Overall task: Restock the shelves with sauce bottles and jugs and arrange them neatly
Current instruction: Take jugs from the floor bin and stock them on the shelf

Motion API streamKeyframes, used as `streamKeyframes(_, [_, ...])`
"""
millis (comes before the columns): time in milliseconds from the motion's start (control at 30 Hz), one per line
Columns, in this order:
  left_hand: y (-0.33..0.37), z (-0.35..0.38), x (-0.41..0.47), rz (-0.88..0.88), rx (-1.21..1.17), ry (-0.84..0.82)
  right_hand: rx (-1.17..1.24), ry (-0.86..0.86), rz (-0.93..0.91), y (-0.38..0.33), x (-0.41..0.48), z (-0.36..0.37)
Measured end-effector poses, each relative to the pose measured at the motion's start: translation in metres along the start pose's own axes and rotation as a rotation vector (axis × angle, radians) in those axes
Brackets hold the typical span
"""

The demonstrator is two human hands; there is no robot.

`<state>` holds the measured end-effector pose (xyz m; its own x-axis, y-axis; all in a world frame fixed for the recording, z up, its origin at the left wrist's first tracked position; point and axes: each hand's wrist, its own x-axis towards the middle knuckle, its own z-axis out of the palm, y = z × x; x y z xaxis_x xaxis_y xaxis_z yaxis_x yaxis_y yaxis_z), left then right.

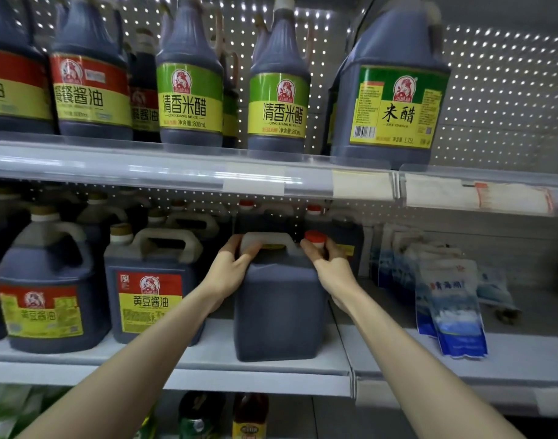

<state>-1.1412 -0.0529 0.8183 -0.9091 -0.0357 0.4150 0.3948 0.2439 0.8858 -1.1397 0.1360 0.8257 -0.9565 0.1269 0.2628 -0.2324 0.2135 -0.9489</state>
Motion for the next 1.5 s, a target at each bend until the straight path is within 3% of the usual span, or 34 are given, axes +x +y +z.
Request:
streamKeyframes(267, [-0.025,-0.006,-0.015,-0.222,-0.213,-0.133,-0.026,-0.023,0.114,0.021,-0.047,0.007])
streamKeyframes(700, [-0.021,0.006,-0.037,-0.109,-0.128,0.038,0.161,-0.027,0.152,0.029,-0.033,0.008])
streamKeyframes(1100, [-0.039,-0.027,-0.037,-0.250,-0.278,-0.188,0.007,-0.039,0.159,0.026,-0.061,0.040])
streamKeyframes(1367, [-0.030,-0.008,-0.053,-0.165,-0.192,-0.078,-0.015,-0.006,0.151,0.030,-0.056,0.050])
streamKeyframes(1500, [-0.031,-0.005,-0.058,-0.153,-0.126,-0.030,0.120,-0.069,0.129,0.029,-0.049,0.043])
